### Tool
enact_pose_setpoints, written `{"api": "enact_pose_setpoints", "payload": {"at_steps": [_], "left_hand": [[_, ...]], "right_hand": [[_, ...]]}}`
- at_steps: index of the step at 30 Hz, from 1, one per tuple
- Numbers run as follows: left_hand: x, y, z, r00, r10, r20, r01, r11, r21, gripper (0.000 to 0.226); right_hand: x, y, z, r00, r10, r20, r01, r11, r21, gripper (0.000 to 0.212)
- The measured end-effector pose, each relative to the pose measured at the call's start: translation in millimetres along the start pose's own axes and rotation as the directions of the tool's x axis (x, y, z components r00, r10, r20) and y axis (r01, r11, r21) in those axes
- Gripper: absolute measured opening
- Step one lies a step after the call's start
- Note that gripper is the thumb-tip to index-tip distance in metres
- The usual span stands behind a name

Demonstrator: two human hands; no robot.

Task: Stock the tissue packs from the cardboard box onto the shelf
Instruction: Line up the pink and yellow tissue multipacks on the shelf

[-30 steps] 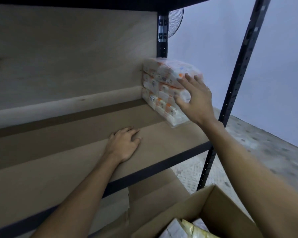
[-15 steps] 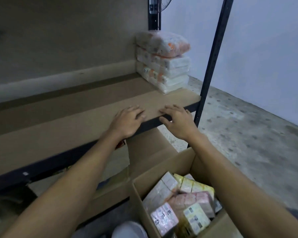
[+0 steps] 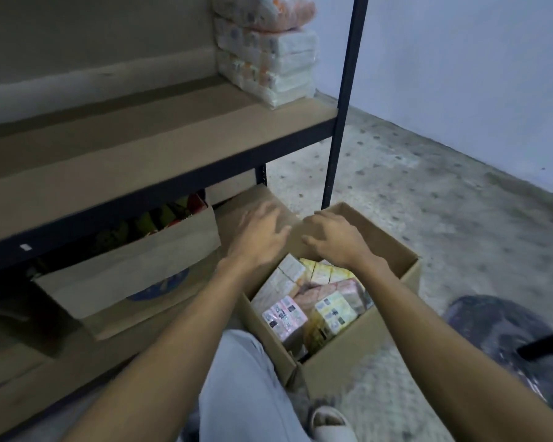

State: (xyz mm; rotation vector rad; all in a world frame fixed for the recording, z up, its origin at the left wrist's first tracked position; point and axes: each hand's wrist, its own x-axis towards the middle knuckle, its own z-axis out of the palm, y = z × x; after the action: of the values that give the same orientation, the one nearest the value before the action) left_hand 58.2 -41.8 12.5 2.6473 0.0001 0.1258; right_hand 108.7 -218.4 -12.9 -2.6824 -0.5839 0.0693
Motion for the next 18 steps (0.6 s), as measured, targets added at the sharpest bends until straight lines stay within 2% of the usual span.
{"api": "enact_pose_setpoints", "payload": {"at_steps": [3, 8, 13, 16, 18], "left_hand": [[-16.6, -10.1, 47.1, 0.981, -0.112, 0.159, 0.118, 0.993, -0.029, 0.051], [-33.0, -22.0, 98.7, 0.909, -0.220, 0.353, 0.236, 0.972, -0.002, 0.061], [-44.2, -31.0, 128.1, 0.819, -0.198, 0.538, 0.188, 0.979, 0.074, 0.072], [-52.0, -35.2, 138.6, 0.785, -0.224, 0.577, 0.146, 0.973, 0.180, 0.079], [-55.4, -37.3, 142.8, 0.787, -0.232, 0.572, 0.115, 0.966, 0.234, 0.082]], "right_hand": [[-20.1, 21.5, 28.6, 0.989, 0.088, 0.120, -0.087, 0.996, -0.014, 0.061], [-42.7, 45.2, 63.5, 0.949, 0.183, 0.258, -0.198, 0.980, 0.034, 0.060], [-48.2, 57.2, 88.1, 0.897, 0.225, 0.381, -0.234, 0.972, -0.023, 0.071], [-51.8, 62.1, 100.6, 0.851, 0.259, 0.457, -0.272, 0.962, -0.040, 0.083], [-54.0, 65.0, 107.4, 0.820, 0.280, 0.499, -0.273, 0.958, -0.089, 0.091]]}}
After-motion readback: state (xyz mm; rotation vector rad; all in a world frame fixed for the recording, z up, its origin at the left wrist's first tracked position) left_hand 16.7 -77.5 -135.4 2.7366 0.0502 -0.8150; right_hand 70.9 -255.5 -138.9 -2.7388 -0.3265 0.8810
